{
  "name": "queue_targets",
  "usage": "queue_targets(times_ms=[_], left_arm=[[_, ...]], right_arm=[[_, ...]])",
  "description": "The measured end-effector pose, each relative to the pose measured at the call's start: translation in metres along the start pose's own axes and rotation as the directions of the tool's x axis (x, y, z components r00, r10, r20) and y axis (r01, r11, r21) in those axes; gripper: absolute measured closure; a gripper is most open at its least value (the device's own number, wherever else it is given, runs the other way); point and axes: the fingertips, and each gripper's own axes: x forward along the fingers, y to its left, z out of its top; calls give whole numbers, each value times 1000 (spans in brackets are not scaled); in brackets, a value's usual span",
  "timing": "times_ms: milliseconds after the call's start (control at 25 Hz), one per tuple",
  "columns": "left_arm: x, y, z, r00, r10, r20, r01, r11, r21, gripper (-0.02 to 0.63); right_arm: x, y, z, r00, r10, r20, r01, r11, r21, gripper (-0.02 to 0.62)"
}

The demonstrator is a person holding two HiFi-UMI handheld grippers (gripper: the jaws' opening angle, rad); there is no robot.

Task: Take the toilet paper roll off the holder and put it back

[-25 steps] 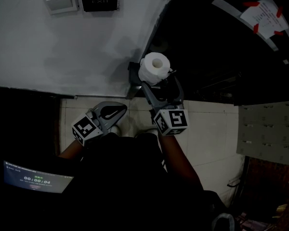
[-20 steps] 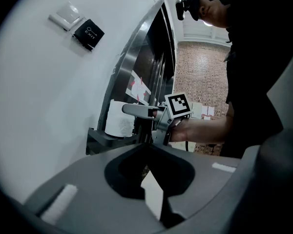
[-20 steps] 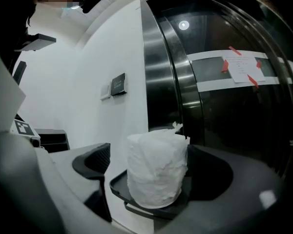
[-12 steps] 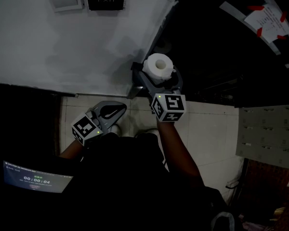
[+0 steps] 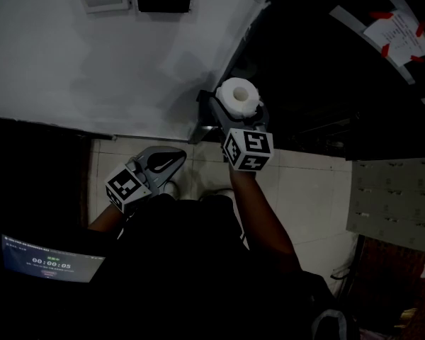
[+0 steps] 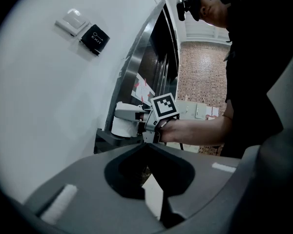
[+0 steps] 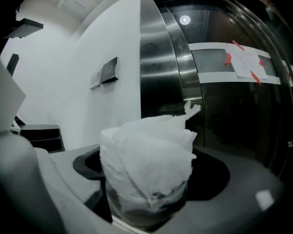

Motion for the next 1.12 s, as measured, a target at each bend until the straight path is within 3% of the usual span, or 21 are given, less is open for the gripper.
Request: queue_targets(times_ms=[560,1120], left_arm=[[4,-6,-2,1000,-12,-20,12,1000,1,606],[11,-14,-1,999,-32,-10,32,999,3,606]], right_arm=[[-17,0,2,999,47,-9,-47,999,-27,130],[-50,-80,13,997,-66,29,66,998,7,129]])
